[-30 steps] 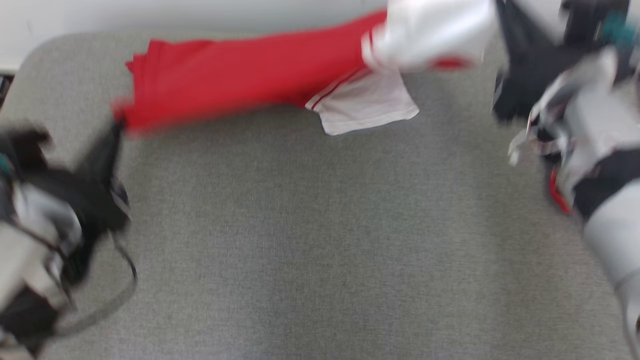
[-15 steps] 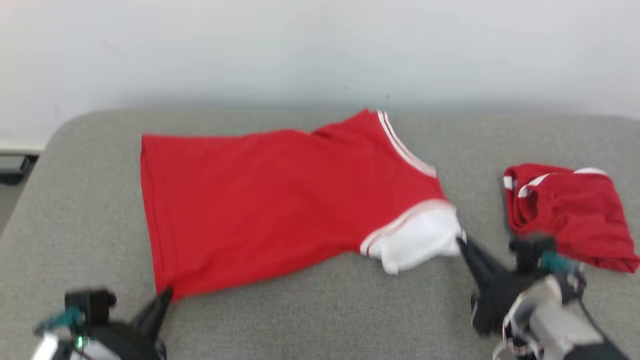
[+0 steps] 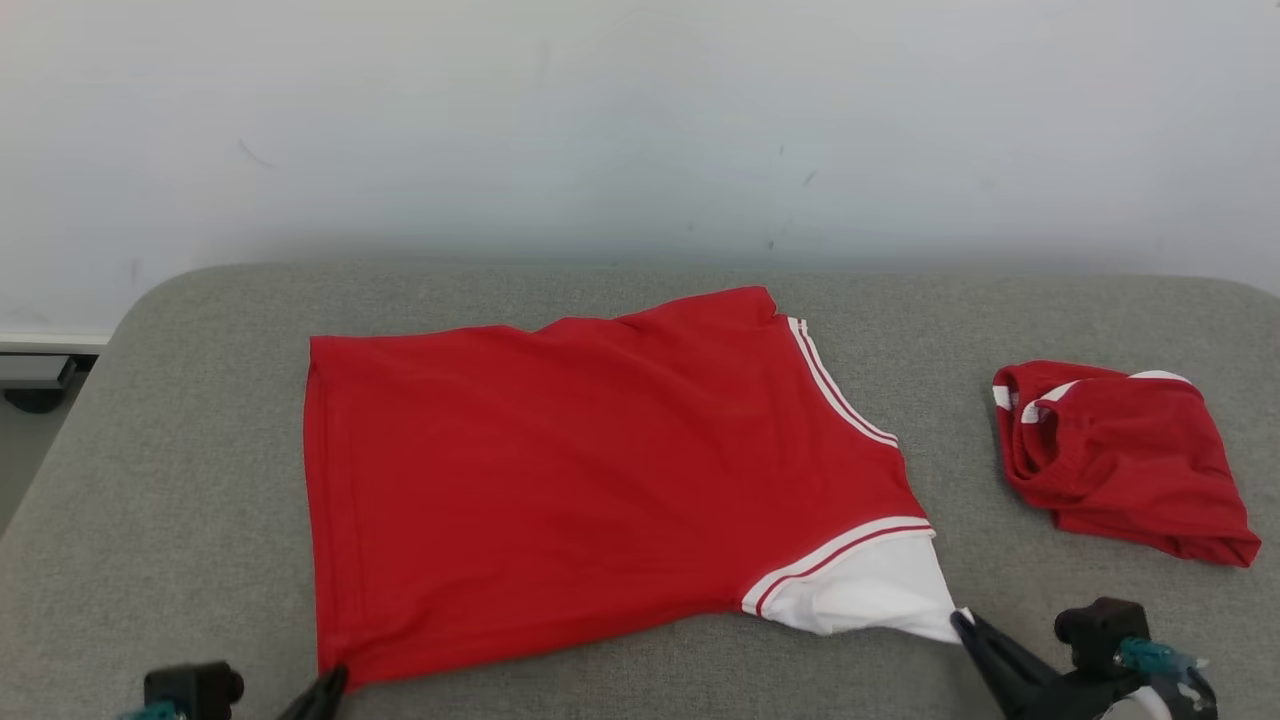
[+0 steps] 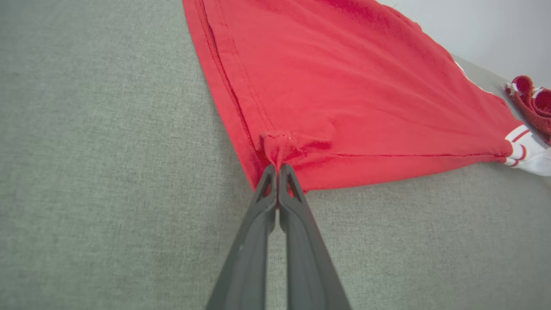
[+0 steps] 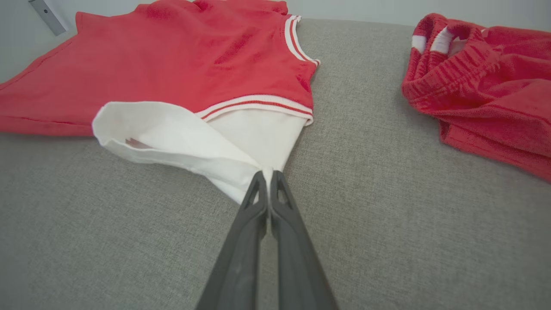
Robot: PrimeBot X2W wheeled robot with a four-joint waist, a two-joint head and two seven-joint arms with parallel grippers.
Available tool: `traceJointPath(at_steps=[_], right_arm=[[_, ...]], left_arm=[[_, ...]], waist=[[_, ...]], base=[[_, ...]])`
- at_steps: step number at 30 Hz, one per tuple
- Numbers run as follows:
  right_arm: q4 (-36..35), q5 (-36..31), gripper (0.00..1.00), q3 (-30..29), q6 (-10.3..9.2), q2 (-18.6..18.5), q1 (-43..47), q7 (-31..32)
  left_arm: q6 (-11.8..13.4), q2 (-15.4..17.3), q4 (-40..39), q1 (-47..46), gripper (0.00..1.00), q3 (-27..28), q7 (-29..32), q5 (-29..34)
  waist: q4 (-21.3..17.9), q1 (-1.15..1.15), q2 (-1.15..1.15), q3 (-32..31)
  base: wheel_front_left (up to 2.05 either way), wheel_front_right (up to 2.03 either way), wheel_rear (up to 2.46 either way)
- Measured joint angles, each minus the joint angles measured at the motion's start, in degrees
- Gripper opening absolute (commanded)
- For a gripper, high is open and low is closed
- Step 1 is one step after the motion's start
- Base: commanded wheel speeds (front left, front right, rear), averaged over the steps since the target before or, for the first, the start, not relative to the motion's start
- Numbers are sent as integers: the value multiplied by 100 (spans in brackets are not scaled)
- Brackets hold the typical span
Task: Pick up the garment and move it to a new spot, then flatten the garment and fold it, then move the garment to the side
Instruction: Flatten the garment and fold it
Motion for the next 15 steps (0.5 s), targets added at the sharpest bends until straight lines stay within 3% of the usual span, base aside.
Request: traceJointPath(at_steps=[12, 13, 14, 15], right_arm=[[-56, 88, 0, 98, 0, 53, 72, 235], [-56, 112, 46, 89, 0, 54, 71, 256], [-56, 145, 100, 62, 0, 54, 73, 256], [-59, 174, 100, 51, 0, 47, 72, 282]], left_arm=[[10, -236, 156, 213, 0, -231, 48, 10], [36, -236, 181, 213, 0, -226, 47, 10], [55, -241, 214, 210, 31, -225, 48, 10], [58, -243, 234, 211, 85, -223, 49, 10]], waist=[[49, 1, 0, 38], [56, 0, 1, 33], [63, 0, 1, 29], [74, 1, 1, 24]], base=[[0, 0, 0], [0, 0, 0], [0, 0, 0], [0, 0, 0]])
